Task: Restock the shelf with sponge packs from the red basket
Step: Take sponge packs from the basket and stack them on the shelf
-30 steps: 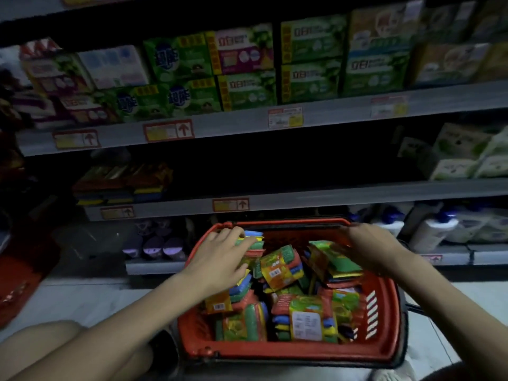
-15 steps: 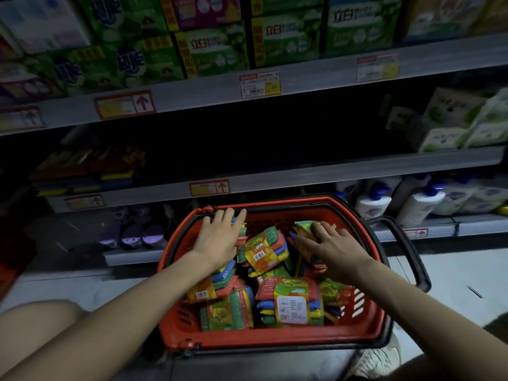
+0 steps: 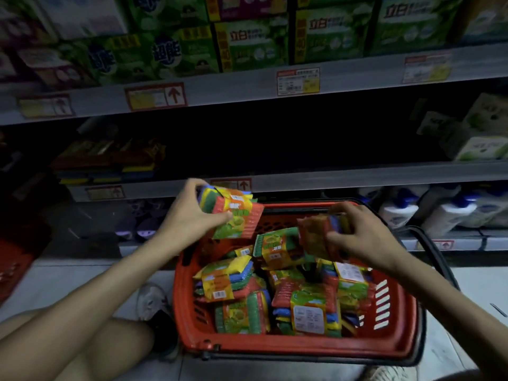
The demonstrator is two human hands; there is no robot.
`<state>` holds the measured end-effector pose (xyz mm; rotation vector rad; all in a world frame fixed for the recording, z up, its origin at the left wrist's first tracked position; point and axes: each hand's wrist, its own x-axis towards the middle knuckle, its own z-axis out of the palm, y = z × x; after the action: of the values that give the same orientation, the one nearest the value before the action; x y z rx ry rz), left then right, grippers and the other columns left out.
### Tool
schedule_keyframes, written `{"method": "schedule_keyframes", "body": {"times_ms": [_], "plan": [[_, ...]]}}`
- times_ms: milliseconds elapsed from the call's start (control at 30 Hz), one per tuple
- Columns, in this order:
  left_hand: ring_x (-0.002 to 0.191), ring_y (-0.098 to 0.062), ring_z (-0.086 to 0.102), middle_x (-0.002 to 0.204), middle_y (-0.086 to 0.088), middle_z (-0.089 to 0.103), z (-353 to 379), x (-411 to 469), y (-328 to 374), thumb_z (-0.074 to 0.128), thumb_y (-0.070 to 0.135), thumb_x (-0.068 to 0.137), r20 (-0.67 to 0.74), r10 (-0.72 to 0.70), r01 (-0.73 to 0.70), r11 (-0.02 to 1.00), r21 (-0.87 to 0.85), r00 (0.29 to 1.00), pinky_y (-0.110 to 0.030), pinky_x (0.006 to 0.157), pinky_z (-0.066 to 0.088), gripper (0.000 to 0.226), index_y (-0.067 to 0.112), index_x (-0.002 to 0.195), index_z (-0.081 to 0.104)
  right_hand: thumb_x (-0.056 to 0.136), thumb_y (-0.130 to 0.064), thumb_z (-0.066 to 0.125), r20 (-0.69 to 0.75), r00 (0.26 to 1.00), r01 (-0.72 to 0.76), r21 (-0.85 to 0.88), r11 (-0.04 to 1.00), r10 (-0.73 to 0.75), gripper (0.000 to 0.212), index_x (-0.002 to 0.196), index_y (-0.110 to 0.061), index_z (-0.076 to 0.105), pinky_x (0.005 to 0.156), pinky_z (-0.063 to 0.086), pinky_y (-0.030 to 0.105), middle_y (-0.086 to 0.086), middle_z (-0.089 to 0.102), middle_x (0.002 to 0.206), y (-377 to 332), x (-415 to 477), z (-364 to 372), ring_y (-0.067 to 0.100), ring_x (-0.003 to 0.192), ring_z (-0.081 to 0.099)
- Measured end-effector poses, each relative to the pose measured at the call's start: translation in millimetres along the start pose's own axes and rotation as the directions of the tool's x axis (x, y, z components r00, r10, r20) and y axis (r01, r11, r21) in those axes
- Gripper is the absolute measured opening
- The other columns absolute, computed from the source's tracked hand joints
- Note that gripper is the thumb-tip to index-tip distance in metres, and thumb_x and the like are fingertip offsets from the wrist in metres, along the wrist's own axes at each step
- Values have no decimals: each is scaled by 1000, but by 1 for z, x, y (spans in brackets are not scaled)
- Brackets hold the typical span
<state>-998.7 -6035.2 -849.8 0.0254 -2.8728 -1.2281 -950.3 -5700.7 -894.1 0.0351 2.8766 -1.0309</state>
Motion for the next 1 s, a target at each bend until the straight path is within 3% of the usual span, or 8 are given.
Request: {"method": "schedule_keyframes", "body": {"times_ms": [167, 233, 367, 533, 600, 700, 800, 1000], "plan": [[98, -26, 73, 119, -15, 72, -7, -12, -27, 93, 42, 60, 185, -396, 404, 594, -696, 900, -44, 71, 62, 82, 13, 128, 59, 100, -30, 52, 208, 952, -307, 644, 701, 226, 26, 112, -11, 64, 68, 64, 38, 18, 69, 108, -22, -1, 3, 36, 96, 71], [105, -31, 72, 119, -16, 72, -5, -19, -31, 88, 37, 66, 234, -430, 430, 443, -787, 872, -53, 77, 62, 73, 12, 129, 59, 95, -43, 51, 278, 928, -362, 528, 768, 247, 36, 107, -13, 67, 88, 59, 56, 16, 70, 108, -18, 5, 19, 39, 104, 69], [108, -29, 72, 117, -13, 74, 0, -28, -33, 84, 32, 72, 261, -415, 433, 402, -807, 872, -53, 80, 62, 53, 17, 118, 64, 101, -36, 44, 130, 949, -294, 48, 955, 286, 29, 92, -13, 58, 84, 41, 43, 18, 60, 100, -14, 13, 50, 37, 111, 52], [104, -22, 74, 109, -6, 78, -2, -27, -30, 85, 36, 66, 240, -375, 418, 520, -745, 895, -50, 88, 59, 53, 21, 115, 71, 94, -34, 61, -32, 983, -179, -397, 900, 181, 49, 140, -19, 51, 101, 44, 46, 15, 53, 134, -25, 15, 48, 37, 123, 51], [101, -21, 75, 106, -6, 79, -1, -28, -25, 84, 35, 68, 267, -339, 420, 542, -728, 902, -50, 94, 57, 46, 20, 111, 74, 96, -35, 63, -115, 993, -45, -53, 998, 38, 50, 145, -27, 52, 102, 47, 42, 2, 56, 139, -41, 13, 41, 22, 125, 55], [99, -26, 75, 110, -13, 78, 0, -31, -18, 84, 27, 72, 336, -265, 428, 538, -726, 904, -48, 94, 57, 44, 14, 113, 74, 96, -61, 55, 117, 993, -84, 576, 813, 20, 48, 143, -52, 49, 107, 42, 33, -21, 51, 145, -75, 14, 41, -2, 130, 49], [107, -31, 73, 115, -14, 76, 7, -38, -12, 88, 28, 70, 410, -182, 437, 561, -703, 894, -48, 96, 57, 56, 11, 120, 72, 79, -80, 63, 239, 970, -147, 730, 668, -48, 64, 139, -65, 44, 115, 37, 53, -7, 49, 155, -77, 14, 55, 15, 136, 54], [105, -29, 74, 113, -13, 77, 14, -43, -6, 86, 30, 67, 430, -166, 444, 558, -701, 887, -45, 99, 54, 57, 13, 120, 73, 99, -63, 45, 195, 975, -90, 779, 620, -104, 56, 151, -61, 23, 113, 45, 42, -15, 53, 148, -98, -15, 64, 8, 130, 58]]}}
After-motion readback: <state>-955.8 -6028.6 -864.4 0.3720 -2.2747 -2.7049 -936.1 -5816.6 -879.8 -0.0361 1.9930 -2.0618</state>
